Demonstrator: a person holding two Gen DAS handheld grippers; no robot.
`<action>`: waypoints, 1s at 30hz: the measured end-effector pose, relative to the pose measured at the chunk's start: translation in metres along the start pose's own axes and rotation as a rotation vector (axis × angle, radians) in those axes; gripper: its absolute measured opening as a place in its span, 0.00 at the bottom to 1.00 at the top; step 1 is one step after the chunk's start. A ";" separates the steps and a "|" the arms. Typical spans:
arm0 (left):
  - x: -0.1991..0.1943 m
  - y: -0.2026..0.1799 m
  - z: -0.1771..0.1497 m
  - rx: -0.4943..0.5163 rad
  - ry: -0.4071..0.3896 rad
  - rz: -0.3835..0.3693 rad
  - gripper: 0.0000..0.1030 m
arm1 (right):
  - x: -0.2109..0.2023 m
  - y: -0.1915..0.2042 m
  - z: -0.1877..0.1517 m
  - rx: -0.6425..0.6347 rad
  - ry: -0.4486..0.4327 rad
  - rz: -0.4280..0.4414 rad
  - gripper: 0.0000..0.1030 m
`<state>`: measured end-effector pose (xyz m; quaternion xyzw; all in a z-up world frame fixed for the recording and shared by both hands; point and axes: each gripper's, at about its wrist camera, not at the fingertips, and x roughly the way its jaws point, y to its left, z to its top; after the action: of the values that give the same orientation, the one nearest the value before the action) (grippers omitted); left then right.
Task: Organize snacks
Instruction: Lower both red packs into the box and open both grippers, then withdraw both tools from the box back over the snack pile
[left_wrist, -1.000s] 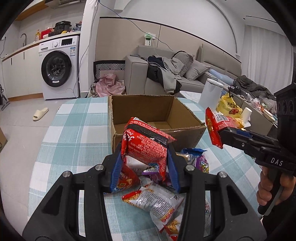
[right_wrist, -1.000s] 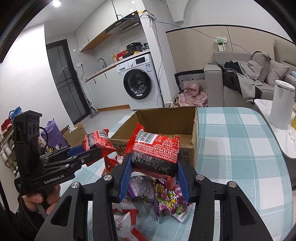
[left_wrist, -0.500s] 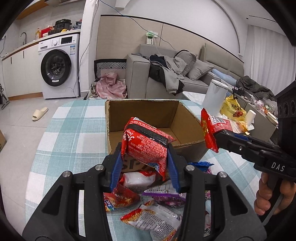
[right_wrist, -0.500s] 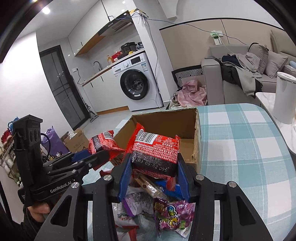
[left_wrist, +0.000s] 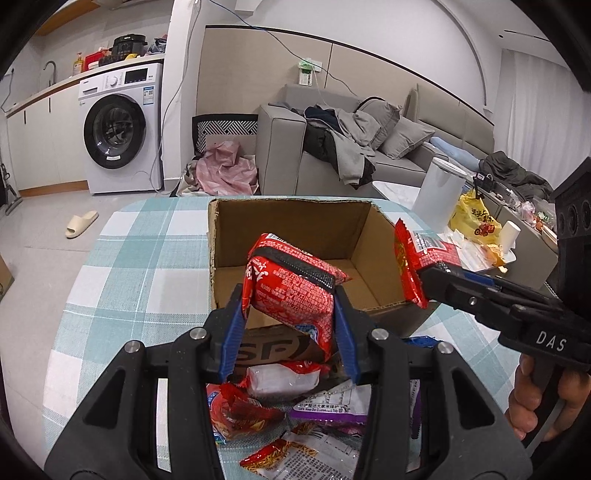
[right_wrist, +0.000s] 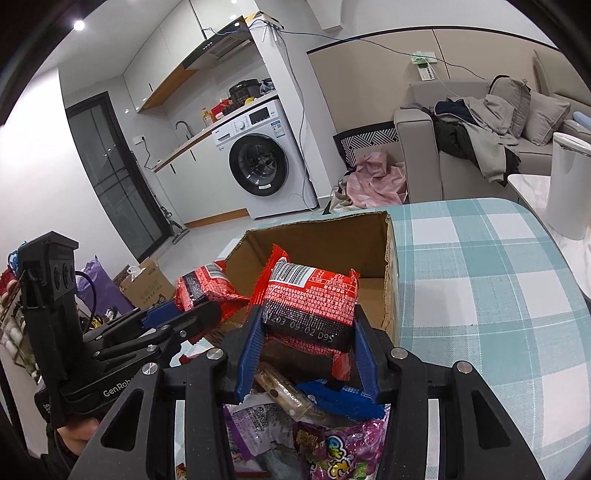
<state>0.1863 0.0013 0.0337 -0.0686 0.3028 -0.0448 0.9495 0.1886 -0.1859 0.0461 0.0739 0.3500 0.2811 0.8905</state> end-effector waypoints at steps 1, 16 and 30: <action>0.000 0.000 0.000 -0.001 0.000 0.002 0.40 | 0.001 0.000 0.001 0.004 0.002 -0.001 0.45; -0.018 -0.007 -0.006 0.037 -0.028 0.042 0.86 | -0.018 0.002 -0.008 -0.039 -0.032 -0.027 0.97; -0.069 -0.004 -0.041 0.049 -0.040 0.073 0.99 | -0.041 -0.003 -0.042 -0.056 0.006 -0.062 1.00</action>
<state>0.1060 0.0020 0.0404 -0.0349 0.2850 -0.0162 0.9577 0.1380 -0.2139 0.0377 0.0371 0.3466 0.2632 0.8996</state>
